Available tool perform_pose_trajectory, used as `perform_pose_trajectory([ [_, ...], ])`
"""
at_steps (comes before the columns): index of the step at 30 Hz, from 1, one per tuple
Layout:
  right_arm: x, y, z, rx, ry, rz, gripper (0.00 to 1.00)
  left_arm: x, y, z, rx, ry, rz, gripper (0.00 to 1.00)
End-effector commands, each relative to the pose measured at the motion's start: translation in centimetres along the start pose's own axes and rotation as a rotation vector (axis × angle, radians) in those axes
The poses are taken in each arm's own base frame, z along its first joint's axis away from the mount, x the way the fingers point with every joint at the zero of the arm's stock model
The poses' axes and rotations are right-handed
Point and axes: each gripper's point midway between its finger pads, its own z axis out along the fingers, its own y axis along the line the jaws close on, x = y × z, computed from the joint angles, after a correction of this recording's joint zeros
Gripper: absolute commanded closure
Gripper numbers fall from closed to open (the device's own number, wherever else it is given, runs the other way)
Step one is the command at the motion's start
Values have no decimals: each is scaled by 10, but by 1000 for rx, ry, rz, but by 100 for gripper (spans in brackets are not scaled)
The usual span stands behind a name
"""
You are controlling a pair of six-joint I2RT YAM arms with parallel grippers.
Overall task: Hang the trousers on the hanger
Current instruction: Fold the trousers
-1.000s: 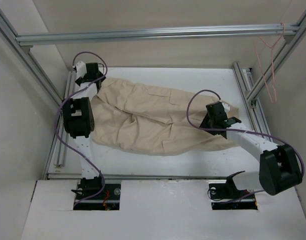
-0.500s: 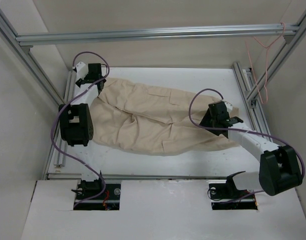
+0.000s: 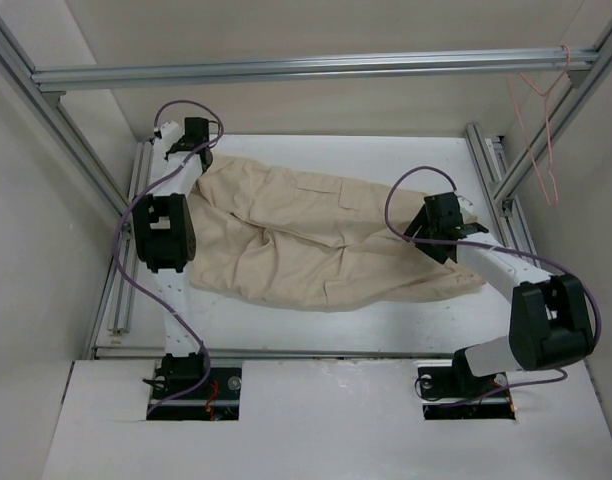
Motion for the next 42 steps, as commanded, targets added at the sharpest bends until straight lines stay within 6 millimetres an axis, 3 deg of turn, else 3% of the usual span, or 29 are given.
perform_pose_trajectory([
  [1, -25, 20, 4, -48, -64, 55, 24, -95, -20, -84, 63, -235, 43, 95],
  [3, -26, 24, 5, -59, -69, 66, 24, -108, -20, -112, 32, -309, 168, 93],
  [5, -26, 24, 7, -60, -70, 74, 24, -109, -13, -123, -42, -357, 295, 86],
  [6, -25, 25, 8, -64, -67, 74, 24, -106, -10, -121, -76, -361, 358, 77],
  [10, -21, 26, 13, -62, -50, 70, 19, -82, 5, -97, -188, -307, 571, 23],
  [12, -22, 26, 11, -66, -54, 70, 18, -76, 16, -92, -203, -292, 573, 17],
  [15, -27, 29, 5, -77, -68, 66, 19, -70, 25, -85, -134, -255, 491, 17],
  [17, -27, 32, 3, -86, -68, 57, 25, -63, 27, -81, -59, -208, 390, 20],
  [23, -4, 40, 1, -106, -35, -3, 34, -49, 32, -85, 163, -84, -129, 34],
  [25, 4, 39, 2, -108, -21, -23, 34, -55, 30, -92, 214, -116, -210, 32],
  [30, 16, 44, 0, -124, -3, -59, 33, -64, 29, -111, 321, -173, -332, 17],
  [33, 20, 54, -5, -150, -3, -85, 32, -64, 43, -114, 319, -189, -394, 17],
  [35, 22, 59, -7, -162, -1, -98, 32, -58, 58, -110, 275, -176, -476, 31],
  [38, 27, 62, -7, -165, 8, -116, 32, -44, 71, -99, 207, -119, -626, 63],
  [40, 30, 62, -7, -167, 13, -129, 32, -39, 70, -90, 191, -85, -700, 69],
  [42, 32, 65, -8, -175, 21, -135, 32, -36, 67, -77, 184, -48, -766, 68],
])
